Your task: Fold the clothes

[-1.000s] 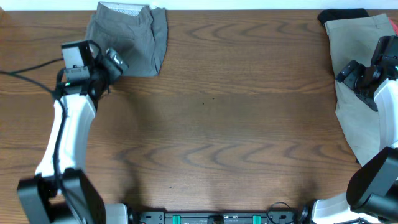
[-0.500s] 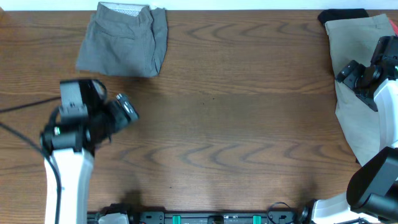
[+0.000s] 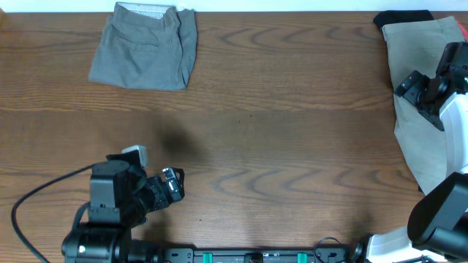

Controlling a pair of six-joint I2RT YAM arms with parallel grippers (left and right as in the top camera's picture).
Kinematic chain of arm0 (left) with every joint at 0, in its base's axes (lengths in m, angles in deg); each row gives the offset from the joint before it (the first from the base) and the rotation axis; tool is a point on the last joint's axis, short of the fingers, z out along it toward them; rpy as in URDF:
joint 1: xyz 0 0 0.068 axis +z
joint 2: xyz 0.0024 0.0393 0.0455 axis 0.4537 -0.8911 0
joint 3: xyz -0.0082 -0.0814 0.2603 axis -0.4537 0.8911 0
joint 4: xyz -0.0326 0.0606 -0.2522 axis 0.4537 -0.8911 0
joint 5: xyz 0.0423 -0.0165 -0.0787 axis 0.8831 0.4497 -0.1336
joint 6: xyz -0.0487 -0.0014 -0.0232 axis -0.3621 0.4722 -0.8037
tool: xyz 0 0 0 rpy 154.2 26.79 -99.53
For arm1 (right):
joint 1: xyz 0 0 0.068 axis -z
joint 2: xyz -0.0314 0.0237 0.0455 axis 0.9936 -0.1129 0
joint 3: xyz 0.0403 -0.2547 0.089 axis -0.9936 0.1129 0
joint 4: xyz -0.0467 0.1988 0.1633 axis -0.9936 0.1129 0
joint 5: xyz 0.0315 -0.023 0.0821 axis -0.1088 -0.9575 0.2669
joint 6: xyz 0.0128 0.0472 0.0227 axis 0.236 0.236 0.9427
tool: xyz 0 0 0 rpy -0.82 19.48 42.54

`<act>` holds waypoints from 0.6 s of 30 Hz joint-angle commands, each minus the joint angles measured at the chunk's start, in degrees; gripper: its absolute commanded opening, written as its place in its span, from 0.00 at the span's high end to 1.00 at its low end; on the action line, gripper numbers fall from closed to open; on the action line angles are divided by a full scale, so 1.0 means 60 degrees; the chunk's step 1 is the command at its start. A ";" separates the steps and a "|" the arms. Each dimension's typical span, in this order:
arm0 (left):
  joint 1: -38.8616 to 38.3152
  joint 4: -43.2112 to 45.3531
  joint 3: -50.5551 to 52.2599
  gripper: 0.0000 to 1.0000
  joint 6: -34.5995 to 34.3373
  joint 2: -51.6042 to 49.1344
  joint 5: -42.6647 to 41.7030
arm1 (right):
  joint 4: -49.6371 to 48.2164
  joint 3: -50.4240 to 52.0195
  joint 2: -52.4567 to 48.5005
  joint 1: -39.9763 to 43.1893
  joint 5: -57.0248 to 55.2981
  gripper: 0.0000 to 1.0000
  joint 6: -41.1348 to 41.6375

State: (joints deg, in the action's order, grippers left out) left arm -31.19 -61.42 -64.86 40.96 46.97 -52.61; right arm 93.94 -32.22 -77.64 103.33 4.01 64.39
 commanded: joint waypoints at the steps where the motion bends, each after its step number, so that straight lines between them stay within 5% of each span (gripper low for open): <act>1: -0.0036 0.0055 0.0047 0.02 -0.0401 0.0208 -0.0124 | 0.0004 -0.0015 0.0153 0.0044 -0.0135 0.01 -0.0066; 12: -0.0036 -0.0040 0.0047 0.02 -0.0321 0.0204 0.0029 | 0.0004 -0.0015 0.0153 0.0044 -0.0135 0.01 -0.0066; 18: -0.0036 0.0051 0.0073 0.02 0.1949 0.0178 0.0448 | 0.0004 -0.0015 0.0153 0.0044 -0.0135 0.01 -0.0066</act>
State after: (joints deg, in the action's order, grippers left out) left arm -31.21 -61.51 -64.60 44.30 47.89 -51.25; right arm 93.94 -32.22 -77.64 103.33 4.01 64.39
